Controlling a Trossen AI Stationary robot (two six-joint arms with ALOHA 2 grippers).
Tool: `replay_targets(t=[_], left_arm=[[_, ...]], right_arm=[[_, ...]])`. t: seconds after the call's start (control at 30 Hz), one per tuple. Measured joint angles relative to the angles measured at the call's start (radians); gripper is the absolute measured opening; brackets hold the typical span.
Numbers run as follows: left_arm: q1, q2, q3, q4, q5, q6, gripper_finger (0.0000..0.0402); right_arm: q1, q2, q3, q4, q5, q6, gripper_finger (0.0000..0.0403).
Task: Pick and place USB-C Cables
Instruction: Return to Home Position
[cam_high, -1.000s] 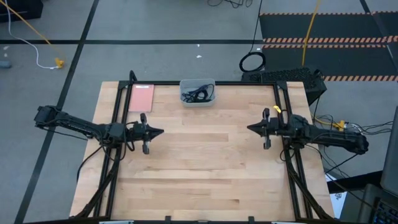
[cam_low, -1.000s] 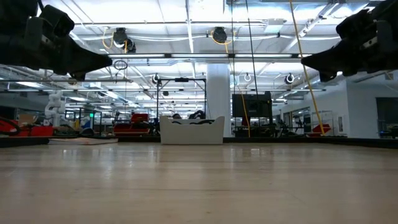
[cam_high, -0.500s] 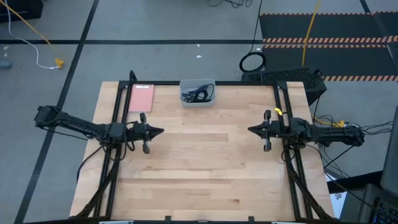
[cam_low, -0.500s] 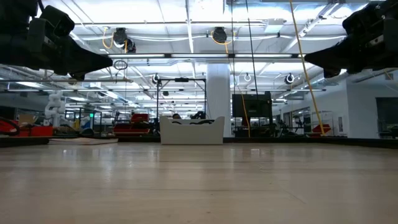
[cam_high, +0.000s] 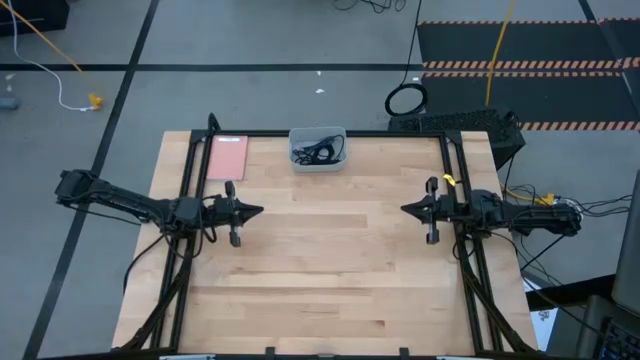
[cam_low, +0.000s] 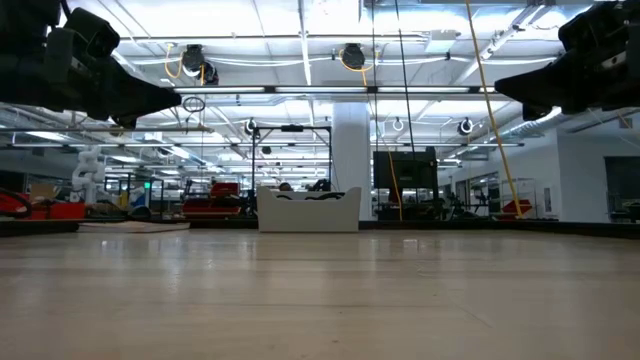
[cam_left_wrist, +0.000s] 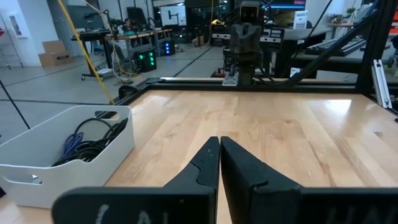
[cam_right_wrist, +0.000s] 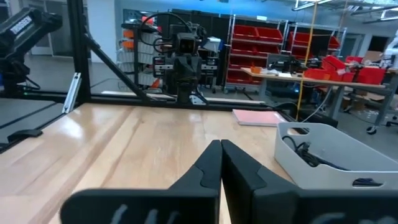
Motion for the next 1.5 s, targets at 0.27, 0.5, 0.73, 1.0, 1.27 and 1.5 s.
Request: replay_targets(t=[0.27, 0.5, 0.73, 1.0, 1.27, 1.5], left_arm=[[0.000, -0.032, 0.000, -0.009, 0.001, -0.012, 0.0013], [0.000, -0.125, 0.000, -0.078, 0.040, -0.015, 0.0010], [0.000, -0.202, 0.000, -0.168, 0.090, 0.005, 0.0014], [0.021, -0.322, 0.000, -0.246, 0.112, 0.048, 0.0006], [0.075, -0.477, 0.000, -0.397, 0.178, 0.078, 0.0007], [0.125, -0.586, 0.002, -0.525, 0.216, 0.059, 0.0012]], right_arm=[[0.000, 0.001, 0.000, -0.002, -0.014, 0.012, 0.0000], [0.000, 0.001, 0.000, 0.000, -0.016, 0.012, 0.0000], [0.000, 0.001, 0.000, 0.001, -0.016, 0.012, 0.0000], [0.000, 0.001, 0.000, 0.001, -0.016, 0.012, 0.0000], [0.000, 0.001, 0.001, 0.001, -0.016, 0.012, 0.0000], [0.000, 0.001, 0.001, 0.001, -0.016, 0.012, 0.0000]])
